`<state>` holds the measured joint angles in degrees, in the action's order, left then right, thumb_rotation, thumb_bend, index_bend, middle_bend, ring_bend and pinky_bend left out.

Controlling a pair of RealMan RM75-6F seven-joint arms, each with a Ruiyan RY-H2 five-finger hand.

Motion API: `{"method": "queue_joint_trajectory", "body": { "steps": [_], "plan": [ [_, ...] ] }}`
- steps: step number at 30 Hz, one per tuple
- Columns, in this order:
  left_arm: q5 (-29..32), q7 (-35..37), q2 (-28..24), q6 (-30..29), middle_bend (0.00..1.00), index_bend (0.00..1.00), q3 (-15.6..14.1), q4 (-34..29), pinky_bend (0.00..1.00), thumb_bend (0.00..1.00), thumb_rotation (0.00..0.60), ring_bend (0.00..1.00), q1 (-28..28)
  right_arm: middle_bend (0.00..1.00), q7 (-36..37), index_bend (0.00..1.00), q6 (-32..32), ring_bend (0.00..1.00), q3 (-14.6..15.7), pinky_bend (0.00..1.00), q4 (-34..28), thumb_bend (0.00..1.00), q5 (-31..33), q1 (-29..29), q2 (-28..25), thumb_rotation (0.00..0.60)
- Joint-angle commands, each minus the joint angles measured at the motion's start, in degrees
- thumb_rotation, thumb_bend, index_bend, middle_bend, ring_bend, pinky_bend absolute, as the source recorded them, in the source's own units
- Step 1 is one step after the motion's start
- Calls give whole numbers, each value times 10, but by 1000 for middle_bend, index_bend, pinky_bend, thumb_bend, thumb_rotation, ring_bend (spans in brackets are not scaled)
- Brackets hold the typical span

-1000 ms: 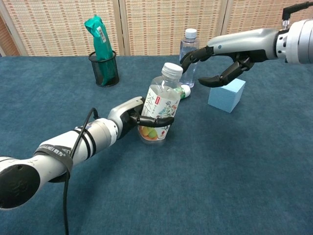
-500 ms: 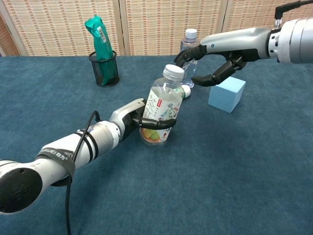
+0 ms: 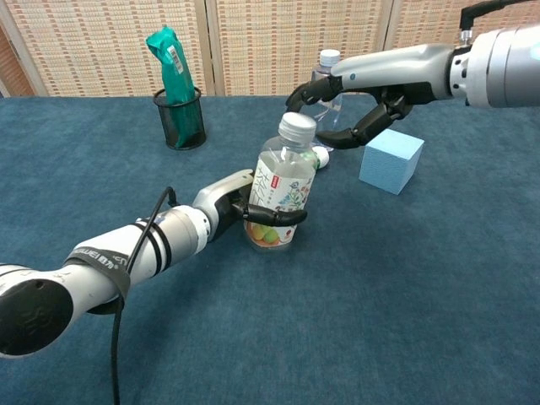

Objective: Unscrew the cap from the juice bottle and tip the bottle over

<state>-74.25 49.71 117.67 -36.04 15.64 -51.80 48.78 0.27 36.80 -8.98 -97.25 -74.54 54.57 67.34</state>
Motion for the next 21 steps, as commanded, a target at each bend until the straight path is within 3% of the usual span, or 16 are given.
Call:
{"method": "queue_joint_trajectory", "body": {
  "steps": [1, 13, 21],
  "plan": [
    [2, -1, -3, 7, 889, 780, 0, -4, 380, 1000, 600, 542, 2, 0, -1, 178, 0, 0, 0, 0, -1, 449, 0, 1, 0, 311],
    [16, 4, -11, 38, 898, 785, 4, -9, 388, 1000, 600, 551, 4, 0, 21, 162, 23, 0, -5, 0, -23, 449, -27, -5, -7, 311],
    [1, 0, -9, 20, 897, 784, 0, -5, 387, 1000, 600, 552, 0, 0, 45, 145, 48, 0, -3, 0, 4, 449, -43, -21, -14, 308]
  ]
}}
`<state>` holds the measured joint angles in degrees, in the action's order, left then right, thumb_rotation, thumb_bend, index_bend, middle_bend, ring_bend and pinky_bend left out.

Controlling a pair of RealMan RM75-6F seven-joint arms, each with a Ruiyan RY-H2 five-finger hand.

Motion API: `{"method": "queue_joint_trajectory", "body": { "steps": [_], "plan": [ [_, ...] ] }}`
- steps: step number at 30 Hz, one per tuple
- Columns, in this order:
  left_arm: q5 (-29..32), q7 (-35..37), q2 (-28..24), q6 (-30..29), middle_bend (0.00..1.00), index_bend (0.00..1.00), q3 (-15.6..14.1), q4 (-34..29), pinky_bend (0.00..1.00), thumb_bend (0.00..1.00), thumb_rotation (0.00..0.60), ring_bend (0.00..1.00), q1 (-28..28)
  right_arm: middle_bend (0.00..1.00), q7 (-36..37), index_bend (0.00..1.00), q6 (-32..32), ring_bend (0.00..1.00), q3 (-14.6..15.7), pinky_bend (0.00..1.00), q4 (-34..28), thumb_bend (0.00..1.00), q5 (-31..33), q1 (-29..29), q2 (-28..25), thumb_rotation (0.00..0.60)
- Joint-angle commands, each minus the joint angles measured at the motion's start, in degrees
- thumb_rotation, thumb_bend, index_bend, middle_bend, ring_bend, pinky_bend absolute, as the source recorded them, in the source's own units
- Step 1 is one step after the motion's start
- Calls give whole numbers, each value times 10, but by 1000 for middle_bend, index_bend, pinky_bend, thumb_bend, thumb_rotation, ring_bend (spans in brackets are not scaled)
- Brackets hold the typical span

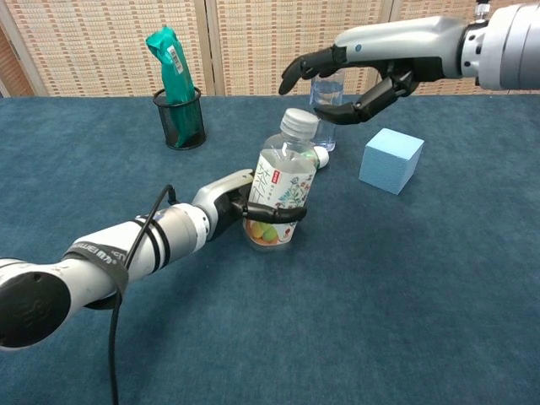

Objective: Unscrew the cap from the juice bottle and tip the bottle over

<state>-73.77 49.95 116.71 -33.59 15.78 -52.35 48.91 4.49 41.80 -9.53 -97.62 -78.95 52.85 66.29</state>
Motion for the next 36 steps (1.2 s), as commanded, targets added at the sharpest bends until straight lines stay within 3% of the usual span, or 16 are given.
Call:
{"method": "queue_joint_trajectory", "body": {
  "steps": [1, 10, 36],
  "plan": [
    [-6, -3, 1, -8, 897, 784, -3, 0, 386, 1000, 600, 551, -2, 0, 3, 145, -5, 0, 5, 0, 11, 449, 4, -5, -5, 308],
    [-6, -7, 4, -12, 895, 784, -3, 4, 376, 1000, 600, 551, -2, 0, 2, 153, -29, 0, 21, 0, 17, 449, 5, -3, -2, 309],
    [-5, -10, 2, -17, 884, 779, -1, 2, 356, 989, 600, 550, -4, 0, -17, 124, 5, 0, 8, 0, -3, 449, 4, -5, 5, 309]
  ]
}}
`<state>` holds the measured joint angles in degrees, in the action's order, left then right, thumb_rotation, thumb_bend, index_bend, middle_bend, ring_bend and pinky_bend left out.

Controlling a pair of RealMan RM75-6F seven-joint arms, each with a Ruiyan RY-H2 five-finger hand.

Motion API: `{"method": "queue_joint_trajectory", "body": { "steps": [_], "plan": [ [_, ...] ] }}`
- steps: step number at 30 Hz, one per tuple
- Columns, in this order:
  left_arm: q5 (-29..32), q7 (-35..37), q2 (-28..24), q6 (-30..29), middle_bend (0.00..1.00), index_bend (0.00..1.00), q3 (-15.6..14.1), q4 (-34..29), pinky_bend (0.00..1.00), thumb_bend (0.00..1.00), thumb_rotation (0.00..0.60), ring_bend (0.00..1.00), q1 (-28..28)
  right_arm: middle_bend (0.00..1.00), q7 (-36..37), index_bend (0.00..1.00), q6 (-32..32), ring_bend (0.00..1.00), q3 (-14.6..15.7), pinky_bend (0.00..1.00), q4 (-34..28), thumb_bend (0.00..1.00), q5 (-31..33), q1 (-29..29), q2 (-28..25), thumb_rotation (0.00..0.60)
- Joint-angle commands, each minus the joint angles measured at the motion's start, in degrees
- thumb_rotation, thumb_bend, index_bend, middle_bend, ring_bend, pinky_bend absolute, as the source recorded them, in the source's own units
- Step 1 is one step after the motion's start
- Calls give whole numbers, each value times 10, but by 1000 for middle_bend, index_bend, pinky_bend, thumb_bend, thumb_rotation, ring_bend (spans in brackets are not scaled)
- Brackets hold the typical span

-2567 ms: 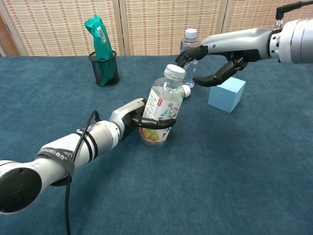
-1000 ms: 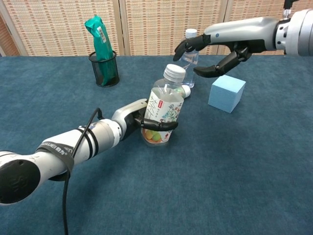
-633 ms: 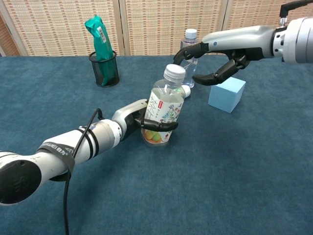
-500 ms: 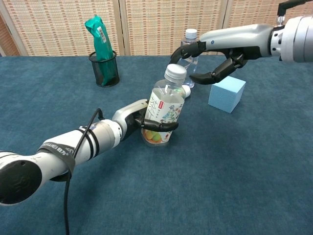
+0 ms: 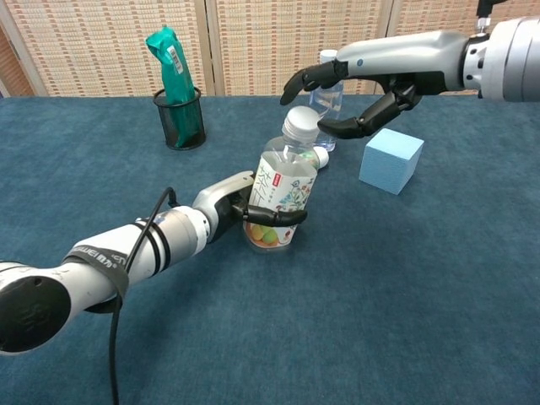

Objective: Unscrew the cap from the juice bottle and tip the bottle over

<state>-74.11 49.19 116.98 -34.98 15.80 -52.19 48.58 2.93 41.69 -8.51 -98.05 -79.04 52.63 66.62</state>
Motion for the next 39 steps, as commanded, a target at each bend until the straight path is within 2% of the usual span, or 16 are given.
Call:
{"method": "queue_joint_trajectory", "body": {
  "steps": [1, 4, 8, 10, 23, 34, 39],
  "plan": [
    [-3, -5, -1, -6, 883, 778, -2, 1, 355, 988, 600, 549, -1, 0, 0, 123, 10, 0, -4, 0, 2, 449, 6, -5, 1, 310],
    [-3, -10, -2, -11, 882, 777, -1, 3, 350, 987, 600, 548, -3, 0, -1, 121, 17, 0, -5, 0, 6, 449, 6, -8, 1, 327],
    [3, -16, -2, -12, 879, 774, 1, 2, 343, 982, 600, 547, -4, 0, -16, 119, 21, 0, -1, 0, 10, 450, 6, -10, 8, 410],
    [6, -19, -2, -11, 878, 773, 2, 2, 343, 979, 600, 546, -4, 0, -28, 122, 18, 0, 1, 0, 14, 449, 7, -8, 12, 425],
    [11, -4, -6, -2, 874, 770, 6, -10, 331, 980, 600, 546, -6, 0, -101, 187, 26, 0, 0, 0, 12, 449, 32, -3, 29, 450],
    [-6, 40, -21, 10, 872, 769, -1, -31, 320, 978, 600, 546, -10, 0, -74, 256, 45, 0, -3, 0, 40, 449, 6, -6, 50, 558],
    [-9, 33, -18, 8, 870, 767, -3, -16, 319, 977, 600, 546, -6, 0, -72, 224, 61, 0, -3, 0, 46, 449, -1, -12, 52, 566]
  ]
}}
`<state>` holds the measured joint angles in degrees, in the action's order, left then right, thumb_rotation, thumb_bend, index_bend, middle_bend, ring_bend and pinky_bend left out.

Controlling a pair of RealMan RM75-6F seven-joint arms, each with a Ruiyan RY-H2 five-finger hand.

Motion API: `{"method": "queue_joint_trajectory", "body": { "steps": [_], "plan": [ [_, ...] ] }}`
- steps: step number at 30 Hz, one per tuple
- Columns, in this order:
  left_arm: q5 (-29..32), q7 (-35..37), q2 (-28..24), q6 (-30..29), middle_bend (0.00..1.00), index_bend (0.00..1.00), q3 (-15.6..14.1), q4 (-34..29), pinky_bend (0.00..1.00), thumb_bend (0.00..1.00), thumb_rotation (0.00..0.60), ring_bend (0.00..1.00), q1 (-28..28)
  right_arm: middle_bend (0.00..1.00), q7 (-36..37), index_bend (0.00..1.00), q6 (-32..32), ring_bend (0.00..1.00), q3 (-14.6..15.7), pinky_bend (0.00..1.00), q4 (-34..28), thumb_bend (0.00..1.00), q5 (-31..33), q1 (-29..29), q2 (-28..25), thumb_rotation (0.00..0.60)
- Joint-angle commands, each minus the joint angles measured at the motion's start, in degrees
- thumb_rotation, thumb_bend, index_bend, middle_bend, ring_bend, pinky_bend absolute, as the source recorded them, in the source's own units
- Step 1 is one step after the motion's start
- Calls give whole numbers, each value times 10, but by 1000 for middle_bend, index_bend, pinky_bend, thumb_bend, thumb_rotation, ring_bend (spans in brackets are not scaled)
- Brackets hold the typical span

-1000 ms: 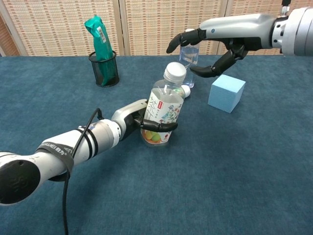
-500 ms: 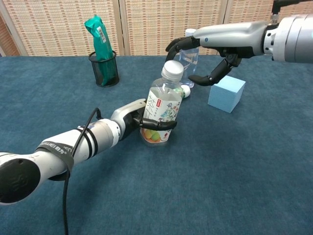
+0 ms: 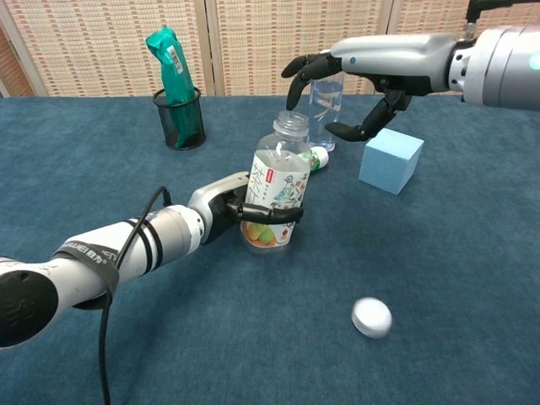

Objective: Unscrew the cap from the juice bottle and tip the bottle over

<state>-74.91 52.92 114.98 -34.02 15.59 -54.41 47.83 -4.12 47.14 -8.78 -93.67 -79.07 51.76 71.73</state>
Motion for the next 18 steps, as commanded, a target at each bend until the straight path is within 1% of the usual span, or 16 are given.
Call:
{"method": "queue_joint_trajectory", "body": {
  "steps": [1, 3, 6, 8, 12, 15, 18],
  "plan": [
    [-2, -8, 3, -5, 870, 767, -2, 13, 318, 976, 600, 546, 1, 0, -3, 215, 10, 0, -1, 0, 2, 449, 1, -6, 0, 566],
    [-2, -16, 5, -14, 868, 764, -1, 23, 312, 973, 600, 541, 0, 0, -5, 185, 18, 0, -2, 0, 2, 447, 5, -11, -1, 566],
    [-4, -39, 11, -44, 859, 756, 1, 39, 290, 957, 600, 524, -4, 0, -6, 127, 28, 0, -4, 0, 0, 435, 10, -19, -7, 566],
    [-12, -68, 14, -75, 852, 752, -2, 50, 276, 948, 600, 509, -8, 0, -6, 107, 32, 0, -4, 0, -2, 431, 14, -24, -13, 565],
    [-24, -108, 12, -135, 828, 738, -4, 46, 242, 937, 600, 472, -21, 0, -2, 83, 37, 0, -3, 0, -3, 428, 15, -32, -22, 565],
    [-34, -180, 9, -183, 820, 732, -8, 52, 235, 939, 600, 463, -28, 0, 4, 80, 39, 0, -2, 0, -5, 426, 15, -37, -28, 565],
    [-42, -278, 0, -234, 820, 723, -14, 52, 231, 942, 600, 463, -40, 0, 8, 76, 40, 0, 0, 0, -7, 426, 12, -41, -35, 566]
  ]
}}
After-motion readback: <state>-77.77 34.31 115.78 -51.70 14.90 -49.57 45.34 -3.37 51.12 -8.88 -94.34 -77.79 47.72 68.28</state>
